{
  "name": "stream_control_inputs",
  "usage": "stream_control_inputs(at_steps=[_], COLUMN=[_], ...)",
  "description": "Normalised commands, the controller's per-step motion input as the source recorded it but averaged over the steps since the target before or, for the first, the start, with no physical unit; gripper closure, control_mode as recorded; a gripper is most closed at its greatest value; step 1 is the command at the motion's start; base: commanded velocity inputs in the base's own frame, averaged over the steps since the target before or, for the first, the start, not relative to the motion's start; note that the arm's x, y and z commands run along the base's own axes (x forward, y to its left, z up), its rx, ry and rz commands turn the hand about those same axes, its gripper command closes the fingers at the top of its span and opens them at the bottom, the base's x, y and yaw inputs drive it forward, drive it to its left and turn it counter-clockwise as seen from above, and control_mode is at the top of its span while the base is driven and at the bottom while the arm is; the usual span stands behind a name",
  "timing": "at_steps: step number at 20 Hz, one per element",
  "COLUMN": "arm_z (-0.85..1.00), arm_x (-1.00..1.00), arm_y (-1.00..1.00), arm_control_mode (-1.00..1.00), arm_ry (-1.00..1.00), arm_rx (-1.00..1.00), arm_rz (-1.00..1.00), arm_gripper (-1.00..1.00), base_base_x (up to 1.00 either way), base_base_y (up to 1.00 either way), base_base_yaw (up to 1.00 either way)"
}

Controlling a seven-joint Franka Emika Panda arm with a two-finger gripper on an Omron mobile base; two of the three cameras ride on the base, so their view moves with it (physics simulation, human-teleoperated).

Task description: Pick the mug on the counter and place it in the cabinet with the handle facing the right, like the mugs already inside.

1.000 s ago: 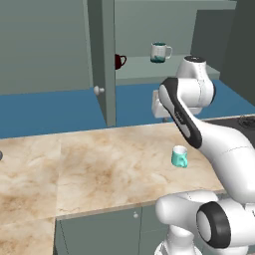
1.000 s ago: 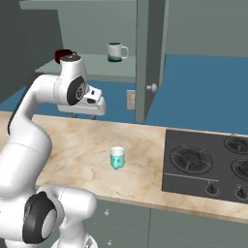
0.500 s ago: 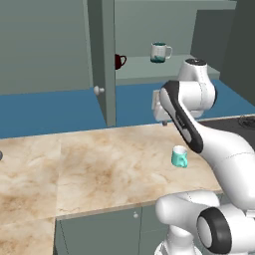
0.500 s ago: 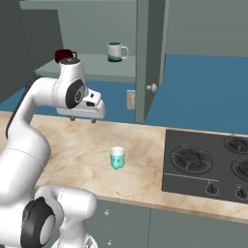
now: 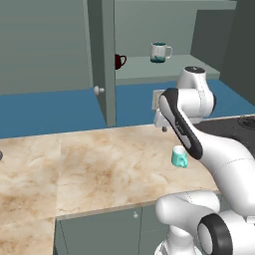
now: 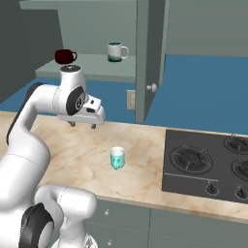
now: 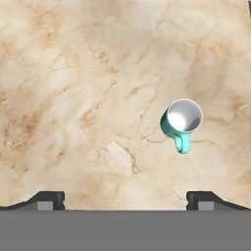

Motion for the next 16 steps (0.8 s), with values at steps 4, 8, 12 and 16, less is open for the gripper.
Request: stream_control_inputs(at_steps=[4,8,12,16], arm_z=[-0.29,-0.28,-0.25,-0.24], arm_x=[-0.08,-0.13,-0.16,-0.11], arm_y=[0.00,-0.02,-0.05,-0.10], arm_control_mode=[-1.00,-1.00,-1.00,-1.00], arm_ry=[0.00,-0.03,-0.06,-0.05], arm_rx=[0.00,0.00,0.00,0.00], arm_rz=[0.00,0.00,0.00,0.00], arm_gripper=[-1.00,-1.00,-1.00,-1.00], base_base_x=[0.00,0.00,0.00,0.00], base_base_y=[0.00,0.00,0.00,0.00], base_base_yaw=[0.00,0.00,0.00,0.00])
